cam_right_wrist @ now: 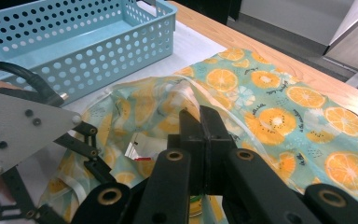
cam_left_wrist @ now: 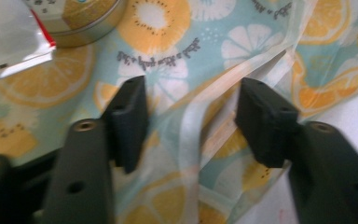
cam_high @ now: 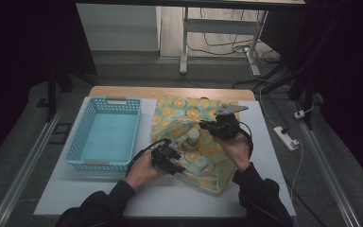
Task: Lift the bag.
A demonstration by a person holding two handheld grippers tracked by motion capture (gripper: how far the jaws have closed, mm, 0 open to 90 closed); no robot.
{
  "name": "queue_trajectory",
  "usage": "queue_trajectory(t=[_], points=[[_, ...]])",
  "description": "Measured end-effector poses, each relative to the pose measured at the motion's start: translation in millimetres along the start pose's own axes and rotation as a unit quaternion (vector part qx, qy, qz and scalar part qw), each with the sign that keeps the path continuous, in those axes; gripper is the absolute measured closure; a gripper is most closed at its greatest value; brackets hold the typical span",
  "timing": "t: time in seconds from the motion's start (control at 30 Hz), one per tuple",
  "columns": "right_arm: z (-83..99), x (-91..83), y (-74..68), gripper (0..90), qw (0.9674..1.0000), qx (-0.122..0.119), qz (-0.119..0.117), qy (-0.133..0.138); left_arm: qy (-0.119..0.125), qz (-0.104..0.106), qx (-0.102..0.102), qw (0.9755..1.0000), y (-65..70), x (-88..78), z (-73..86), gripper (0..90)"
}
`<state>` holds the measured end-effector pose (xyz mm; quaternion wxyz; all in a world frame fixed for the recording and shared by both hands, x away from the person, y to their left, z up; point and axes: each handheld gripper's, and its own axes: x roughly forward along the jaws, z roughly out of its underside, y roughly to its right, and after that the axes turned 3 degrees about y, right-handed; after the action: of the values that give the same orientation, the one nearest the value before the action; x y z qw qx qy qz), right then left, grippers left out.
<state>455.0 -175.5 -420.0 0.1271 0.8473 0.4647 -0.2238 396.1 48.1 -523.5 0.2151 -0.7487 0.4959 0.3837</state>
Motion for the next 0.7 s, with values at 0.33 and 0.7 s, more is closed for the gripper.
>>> queue_trajectory(t=[0.33,0.7], points=[[0.7,1.2,0.4,89.8,1.0,-0.001,-0.003,-0.002,-0.006,0.025,-0.027,0.9993,-1.2,-3.5,0.2,86.8],[0.6,1.2,-0.2,89.9,0.9999,-0.008,-0.009,-0.008,0.03,0.038,-0.056,0.9972,-2.2,-19.3,-6.7,88.6]])
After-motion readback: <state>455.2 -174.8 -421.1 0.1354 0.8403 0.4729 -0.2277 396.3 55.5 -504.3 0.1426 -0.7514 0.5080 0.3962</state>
